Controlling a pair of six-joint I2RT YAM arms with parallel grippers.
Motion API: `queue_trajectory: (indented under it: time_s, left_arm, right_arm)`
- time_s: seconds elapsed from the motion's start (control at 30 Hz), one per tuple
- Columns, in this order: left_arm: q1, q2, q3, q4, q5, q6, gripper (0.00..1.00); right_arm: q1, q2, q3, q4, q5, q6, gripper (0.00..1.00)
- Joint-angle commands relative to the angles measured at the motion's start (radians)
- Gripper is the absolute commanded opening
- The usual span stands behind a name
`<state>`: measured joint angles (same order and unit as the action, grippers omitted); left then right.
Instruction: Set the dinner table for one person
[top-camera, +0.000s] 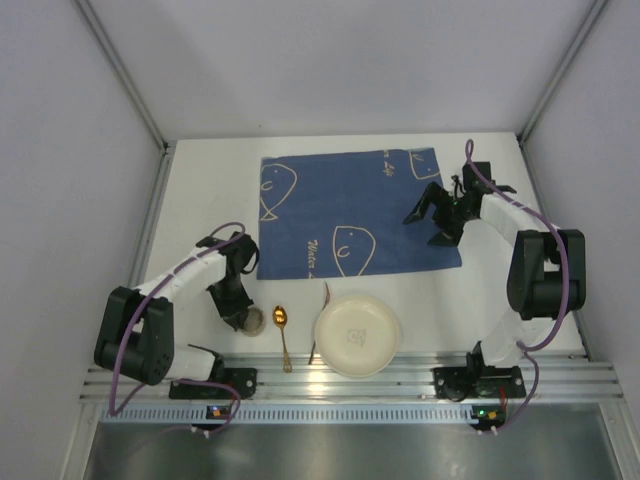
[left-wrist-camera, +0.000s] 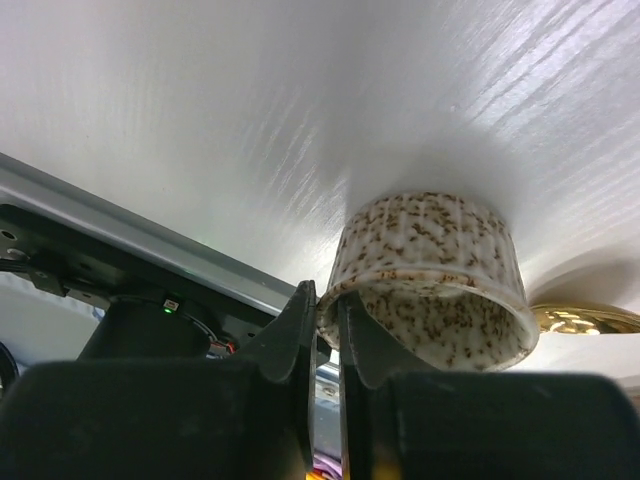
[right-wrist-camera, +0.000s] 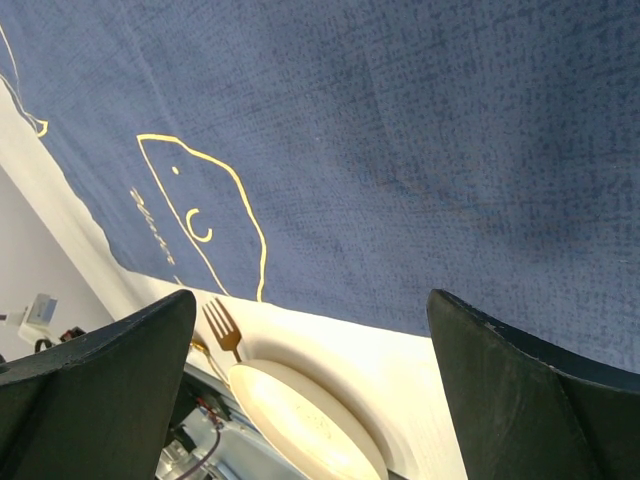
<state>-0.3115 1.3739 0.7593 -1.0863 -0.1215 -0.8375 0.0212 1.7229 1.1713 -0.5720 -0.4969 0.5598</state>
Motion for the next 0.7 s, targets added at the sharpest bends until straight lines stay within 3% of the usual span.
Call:
queue_trajectory:
  time_s: [0.0, 0.17, 0.23, 0.37, 0.5, 0.67]
  left_arm:
    - [-0.003, 0.014, 0.053, -0.003, -0.073, -0.032, 0.0]
    - [-0.003, -0.047, 0.196, -0.049, -0.077, 0.003, 0.0]
    - [-0.003, -0.041, 0.309, -0.038, -0.069, 0.056, 0.0]
    - [-0.003, 0.081, 0.564, -0.015, -0.053, 0.161, 0.0]
    - [-0.005, 0.232, 0.741, -0.011, -0.038, 0.259, 0.0]
    - [-0.024, 0.393, 0.964, -0.043, -0.046, 0.278, 0.0]
  right_arm:
    - [-0.01, -0.025, 0.024, 0.004, 0.004, -0.014, 1.0]
    - [0.051, -0.048, 0.129, -0.072, 0.058, -0.035, 1.0]
    - [0.098, -0.025, 0.264, -0.127, 0.063, -0.037, 1.0]
    - [0.268, 0.079, 0.625, -0.244, 0.034, -0.063, 1.0]
    - [0.37, 0.219, 0.801, -0.302, -0.066, -0.052, 1.0]
    - [0.479, 0.328, 0.962, -0.345, -0.118, -0.046, 0.95]
